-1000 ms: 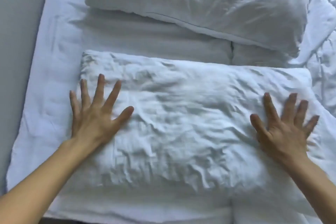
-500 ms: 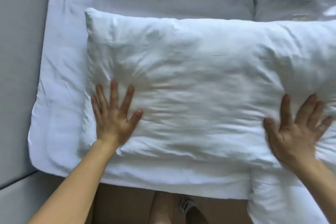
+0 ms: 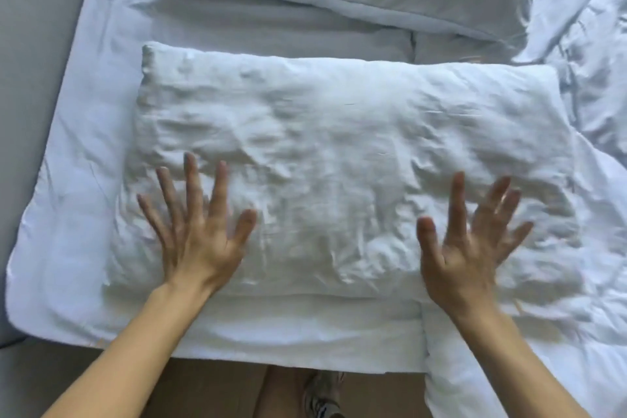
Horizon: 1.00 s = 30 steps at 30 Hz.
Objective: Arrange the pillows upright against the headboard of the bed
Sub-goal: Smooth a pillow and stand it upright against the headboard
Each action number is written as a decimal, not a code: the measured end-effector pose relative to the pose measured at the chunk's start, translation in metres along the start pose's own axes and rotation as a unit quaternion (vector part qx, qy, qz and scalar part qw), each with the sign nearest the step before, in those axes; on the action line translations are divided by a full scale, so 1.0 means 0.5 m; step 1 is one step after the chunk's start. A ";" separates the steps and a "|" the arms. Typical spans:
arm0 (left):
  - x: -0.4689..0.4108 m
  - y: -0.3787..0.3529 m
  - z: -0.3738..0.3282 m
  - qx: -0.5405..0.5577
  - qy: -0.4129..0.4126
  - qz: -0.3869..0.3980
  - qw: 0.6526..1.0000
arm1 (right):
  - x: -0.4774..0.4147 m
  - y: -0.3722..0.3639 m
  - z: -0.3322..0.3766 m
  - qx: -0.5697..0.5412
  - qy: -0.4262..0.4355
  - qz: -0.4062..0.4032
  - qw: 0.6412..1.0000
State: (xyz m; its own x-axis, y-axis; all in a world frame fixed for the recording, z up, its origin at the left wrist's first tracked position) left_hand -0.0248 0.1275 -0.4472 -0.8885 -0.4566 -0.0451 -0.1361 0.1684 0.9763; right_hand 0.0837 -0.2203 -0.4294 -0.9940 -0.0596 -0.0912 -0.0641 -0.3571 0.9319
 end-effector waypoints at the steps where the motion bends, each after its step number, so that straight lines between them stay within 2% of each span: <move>1: -0.018 0.001 -0.070 -0.003 -0.040 -0.017 0.999 | -0.015 -0.021 0.071 -0.003 0.036 -0.001 0.999; 4: -0.064 -0.059 -0.202 -0.012 -0.083 -0.012 0.996 | -0.045 -0.134 0.169 0.047 0.090 0.059 0.993; 7: -0.022 -0.170 -0.189 -0.066 -0.079 0.014 0.995 | -0.020 -0.247 0.115 0.098 0.082 0.137 0.982; 10: -0.024 -0.203 -0.180 -0.078 -0.083 0.024 0.993 | -0.021 -0.283 0.107 0.097 0.079 0.165 0.978; 13: -0.056 -0.161 -0.193 -0.053 -0.067 0.041 0.996 | -0.047 -0.238 0.134 0.106 0.078 0.133 0.982; 18: -0.203 -0.095 -0.221 -0.021 -0.073 -0.015 0.997 | -0.180 -0.172 0.241 0.053 0.106 0.041 0.992; 21: -0.300 -0.141 -0.217 -0.062 -0.070 0.019 0.995 | -0.280 -0.235 0.252 0.103 0.114 0.081 0.985; 24: -0.293 -0.195 -0.218 -0.127 -0.062 0.077 0.987 | -0.277 -0.298 0.229 0.145 0.110 0.136 0.974; 28: -0.367 -0.166 -0.190 -0.121 -0.077 0.118 0.983 | -0.347 -0.254 0.213 0.169 0.138 0.137 0.966; 30: -0.431 -0.141 -0.085 -0.141 -0.034 0.114 0.983 | -0.420 -0.219 0.142 0.197 0.091 0.131 0.967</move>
State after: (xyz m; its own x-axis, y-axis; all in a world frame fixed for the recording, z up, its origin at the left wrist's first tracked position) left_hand 0.1949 0.1768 -0.4973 -0.9103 -0.3745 0.1762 0.1877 0.0058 0.9822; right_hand 0.2933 -0.1025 -0.4874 -0.9509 -0.2764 0.1395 0.1236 0.0741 0.9896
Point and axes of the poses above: each hand's wrist, its own x-axis away from the middle knuckle, its own y-axis out of the back of the hand, z = x × y, the point moved 8 cm from there along -x, towards the middle knuckle, and after that the axes turned 7 degrees about -z, right-handed, at the moved point
